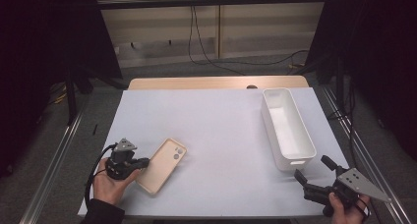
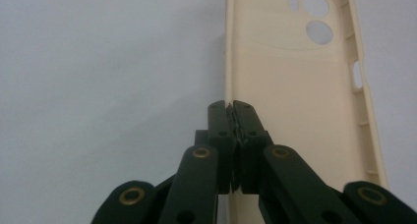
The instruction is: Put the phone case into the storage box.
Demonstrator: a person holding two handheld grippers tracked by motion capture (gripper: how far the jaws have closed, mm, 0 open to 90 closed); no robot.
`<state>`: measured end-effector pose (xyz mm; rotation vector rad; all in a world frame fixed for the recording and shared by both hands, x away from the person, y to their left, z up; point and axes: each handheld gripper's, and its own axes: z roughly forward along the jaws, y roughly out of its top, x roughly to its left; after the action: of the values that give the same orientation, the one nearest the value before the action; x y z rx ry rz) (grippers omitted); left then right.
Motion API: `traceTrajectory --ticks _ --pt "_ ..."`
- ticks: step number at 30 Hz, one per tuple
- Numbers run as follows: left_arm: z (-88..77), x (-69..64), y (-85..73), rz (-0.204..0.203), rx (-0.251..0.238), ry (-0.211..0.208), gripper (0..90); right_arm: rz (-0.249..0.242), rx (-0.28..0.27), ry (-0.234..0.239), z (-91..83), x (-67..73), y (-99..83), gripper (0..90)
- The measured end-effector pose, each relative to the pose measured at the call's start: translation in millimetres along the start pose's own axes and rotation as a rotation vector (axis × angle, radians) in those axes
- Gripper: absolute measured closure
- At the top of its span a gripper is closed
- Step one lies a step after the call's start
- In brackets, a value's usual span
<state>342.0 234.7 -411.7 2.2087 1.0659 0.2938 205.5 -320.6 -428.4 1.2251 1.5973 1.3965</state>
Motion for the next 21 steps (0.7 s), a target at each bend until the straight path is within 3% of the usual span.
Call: traceTrajectory --ticks 7,14,21 --pt "-0.8 -7.0 3.8 0.008 -0.087 0.004 87.9 0.0 -0.001 0.001 -0.1 0.0 0.1 0.0" --pt "2.1 -7.6 5.9 -0.017 -0.115 0.011 87.8 -0.002 -0.001 0.003 -0.1 0.3 0.1 0.0" --pt "-0.2 -11.4 8.2 -0.024 -0.223 0.028 87.8 -0.005 -0.003 0.003 0.5 0.3 0.2 0.0"
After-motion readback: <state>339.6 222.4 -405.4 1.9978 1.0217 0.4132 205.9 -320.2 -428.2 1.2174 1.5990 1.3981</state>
